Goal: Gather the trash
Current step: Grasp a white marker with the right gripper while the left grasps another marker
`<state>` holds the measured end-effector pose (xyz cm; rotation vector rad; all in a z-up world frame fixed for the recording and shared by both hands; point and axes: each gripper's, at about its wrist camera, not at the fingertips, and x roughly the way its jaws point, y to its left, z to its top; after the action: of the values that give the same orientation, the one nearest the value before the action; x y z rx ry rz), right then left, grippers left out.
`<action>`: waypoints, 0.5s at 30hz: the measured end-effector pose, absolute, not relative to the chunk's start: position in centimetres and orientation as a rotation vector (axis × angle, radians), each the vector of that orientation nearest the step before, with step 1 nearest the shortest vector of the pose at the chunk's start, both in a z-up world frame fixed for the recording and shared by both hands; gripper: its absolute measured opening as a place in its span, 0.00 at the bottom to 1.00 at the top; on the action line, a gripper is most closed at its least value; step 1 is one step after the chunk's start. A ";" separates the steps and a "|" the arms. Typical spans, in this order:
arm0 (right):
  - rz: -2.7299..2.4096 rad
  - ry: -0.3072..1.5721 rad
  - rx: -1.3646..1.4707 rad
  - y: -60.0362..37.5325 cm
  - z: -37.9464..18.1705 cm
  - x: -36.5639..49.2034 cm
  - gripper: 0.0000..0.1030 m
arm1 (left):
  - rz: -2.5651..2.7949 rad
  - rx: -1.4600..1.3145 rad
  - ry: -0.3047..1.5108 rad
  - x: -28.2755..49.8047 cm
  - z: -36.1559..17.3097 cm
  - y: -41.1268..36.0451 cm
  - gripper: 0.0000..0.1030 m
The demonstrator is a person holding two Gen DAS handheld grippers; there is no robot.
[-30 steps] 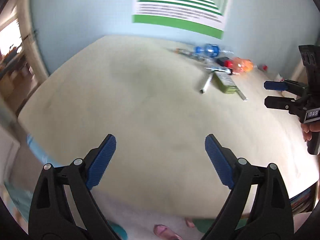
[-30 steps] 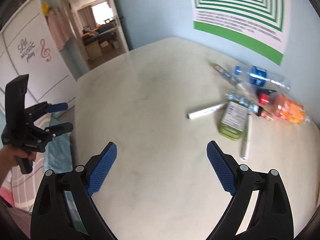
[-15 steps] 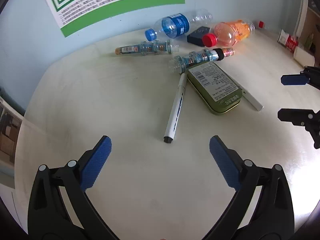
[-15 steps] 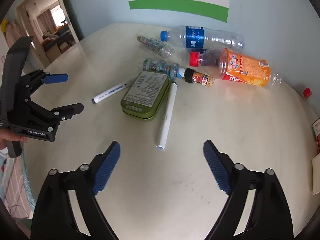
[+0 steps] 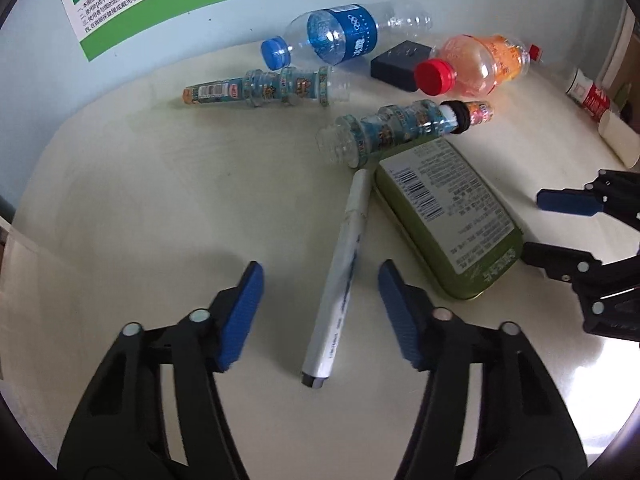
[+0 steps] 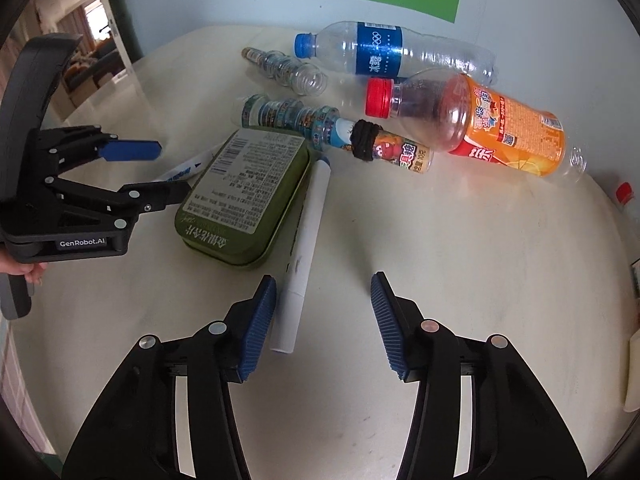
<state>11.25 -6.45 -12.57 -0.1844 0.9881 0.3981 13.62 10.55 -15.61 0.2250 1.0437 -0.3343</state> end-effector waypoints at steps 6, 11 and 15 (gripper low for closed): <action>0.403 1.017 -0.142 -7.4 -12.4 12.3 0.13 | -0.423 0.249 1.047 13.6 -15.4 8.6 0.11; 0.435 1.052 -0.041 -10.1 -11.5 11.8 0.13 | -0.420 0.179 1.043 13.2 -14.2 9.7 0.11; 0.457 1.050 0.032 -12.2 -10.0 10.9 0.13 | -0.420 0.148 1.024 12.1 -12.5 10.7 0.11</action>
<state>10.92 -12.21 -10.00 0.0316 1.0502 0.4574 12.14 10.71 -12.47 0.1483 1.0242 -0.4199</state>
